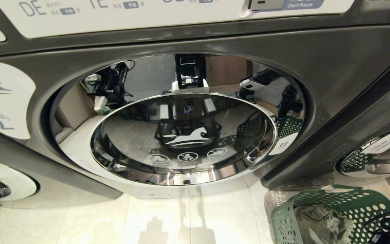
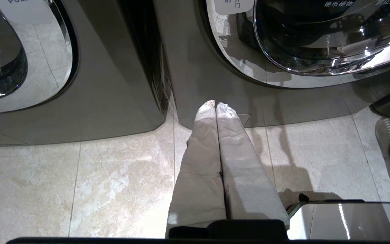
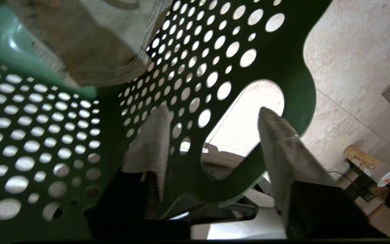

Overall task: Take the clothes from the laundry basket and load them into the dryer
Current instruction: Take the clothes out of the basket

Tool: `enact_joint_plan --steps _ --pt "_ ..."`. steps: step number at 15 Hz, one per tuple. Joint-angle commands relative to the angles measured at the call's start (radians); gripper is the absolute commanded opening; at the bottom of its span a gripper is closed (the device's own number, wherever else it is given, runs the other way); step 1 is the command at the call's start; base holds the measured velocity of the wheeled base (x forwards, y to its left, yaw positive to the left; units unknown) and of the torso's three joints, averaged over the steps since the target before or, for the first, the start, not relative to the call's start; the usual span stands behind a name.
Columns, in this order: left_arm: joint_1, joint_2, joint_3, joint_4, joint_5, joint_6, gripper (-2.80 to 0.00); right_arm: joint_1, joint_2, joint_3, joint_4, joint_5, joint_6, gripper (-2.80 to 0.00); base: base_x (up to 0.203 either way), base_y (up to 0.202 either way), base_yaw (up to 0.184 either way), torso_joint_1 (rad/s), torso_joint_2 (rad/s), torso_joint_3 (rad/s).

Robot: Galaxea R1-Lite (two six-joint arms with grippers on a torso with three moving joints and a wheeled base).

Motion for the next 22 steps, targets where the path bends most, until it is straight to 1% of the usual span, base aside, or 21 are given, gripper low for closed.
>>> enact_joint_plan --steps 1,3,5,7,9,11,13,16,18,21,22 --pt "0.001 0.0 0.002 0.0 0.0 0.0 -2.8 -0.036 0.131 -0.045 -0.022 0.025 -0.002 0.0 0.0 0.0 0.0 0.0 0.0 0.0" --pt "0.001 0.0 0.0 0.0 0.0 0.0 -2.8 -0.046 0.201 -0.102 -0.064 0.102 -0.016 0.0 0.0 0.0 0.0 0.0 0.0 0.0" --pt "0.001 0.0 0.002 0.0 0.0 0.0 -2.8 -0.047 0.266 -0.154 -0.092 0.176 -0.079 0.0 0.0 0.0 0.0 0.0 0.0 0.0" --pt "0.001 0.0 0.002 0.0 0.0 0.0 -2.8 -0.045 0.328 -0.19 -0.123 0.208 -0.144 0.0 0.0 0.0 0.0 0.0 0.0 0.0" --pt "0.001 0.0 0.002 0.0 0.0 0.0 -2.8 -0.041 0.398 -0.21 -0.212 0.247 -0.211 0.0 0.0 0.0 0.0 0.0 0.0 0.0" --pt "0.001 0.0 0.002 0.0 0.0 0.0 -2.8 -0.024 0.477 -0.222 -0.325 0.285 -0.248 0.0 0.0 0.0 0.0 0.0 0.0 0.0" --pt "0.001 0.0 0.002 0.0 0.0 0.0 -2.8 0.012 0.565 -0.235 -0.421 0.294 -0.268 0.0 0.0 0.0 0.0 0.0 0.0 0.0" --pt "0.001 0.0 0.002 0.0 0.0 0.0 -2.8 0.055 0.665 -0.293 -0.485 0.295 -0.28 0.0 0.0 0.0 0.0 0.0 0.0 0.0" --pt "0.001 0.0 0.002 0.0 0.0 0.0 -2.8 0.057 0.716 -0.349 -0.523 0.289 -0.28 0.0 0.0 0.0 0.0 0.0 0.0 0.0" --pt "0.001 0.0 0.002 0.0 0.0 0.0 -2.8 0.054 0.801 -0.436 -0.533 0.239 -0.28 0.0 0.0 0.0 0.0 0.0 0.0 0.0" --pt "0.001 0.0 0.002 0.0 0.0 0.0 -2.8 0.054 0.827 -0.452 -0.533 0.235 -0.281 0.0 0.0 0.0 0.0 0.0 0.0 0.0"
